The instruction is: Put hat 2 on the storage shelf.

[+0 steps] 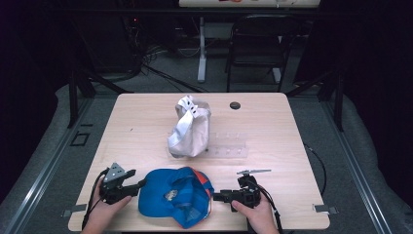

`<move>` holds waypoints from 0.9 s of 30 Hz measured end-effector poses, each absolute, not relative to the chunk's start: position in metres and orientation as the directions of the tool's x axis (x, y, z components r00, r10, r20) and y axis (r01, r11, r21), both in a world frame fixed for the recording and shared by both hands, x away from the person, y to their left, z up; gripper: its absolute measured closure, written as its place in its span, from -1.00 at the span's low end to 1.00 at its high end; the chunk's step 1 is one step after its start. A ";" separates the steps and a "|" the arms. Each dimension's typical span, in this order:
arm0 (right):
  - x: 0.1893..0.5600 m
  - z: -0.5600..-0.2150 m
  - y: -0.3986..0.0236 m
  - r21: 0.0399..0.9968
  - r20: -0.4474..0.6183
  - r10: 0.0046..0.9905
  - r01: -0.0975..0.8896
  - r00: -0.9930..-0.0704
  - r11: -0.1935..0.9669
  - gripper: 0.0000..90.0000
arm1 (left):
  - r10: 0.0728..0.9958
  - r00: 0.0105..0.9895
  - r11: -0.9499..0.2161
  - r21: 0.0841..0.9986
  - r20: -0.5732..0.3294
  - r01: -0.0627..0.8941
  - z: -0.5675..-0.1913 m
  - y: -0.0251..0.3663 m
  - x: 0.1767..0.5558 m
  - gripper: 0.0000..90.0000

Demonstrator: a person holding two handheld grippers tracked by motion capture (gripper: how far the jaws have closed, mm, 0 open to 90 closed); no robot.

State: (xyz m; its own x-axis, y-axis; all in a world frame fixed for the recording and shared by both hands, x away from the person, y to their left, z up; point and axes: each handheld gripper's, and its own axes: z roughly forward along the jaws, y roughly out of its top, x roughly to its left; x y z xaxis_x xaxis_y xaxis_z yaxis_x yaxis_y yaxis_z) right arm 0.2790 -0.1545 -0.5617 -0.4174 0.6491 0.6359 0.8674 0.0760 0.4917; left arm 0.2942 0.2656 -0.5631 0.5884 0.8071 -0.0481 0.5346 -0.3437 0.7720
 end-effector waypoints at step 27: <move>0.283 -0.580 -0.134 0.378 0.768 0.516 0.919 -0.379 0.114 0.30 | 0.815 0.576 -0.334 0.766 -0.057 0.549 -0.564 0.269 0.294 -0.10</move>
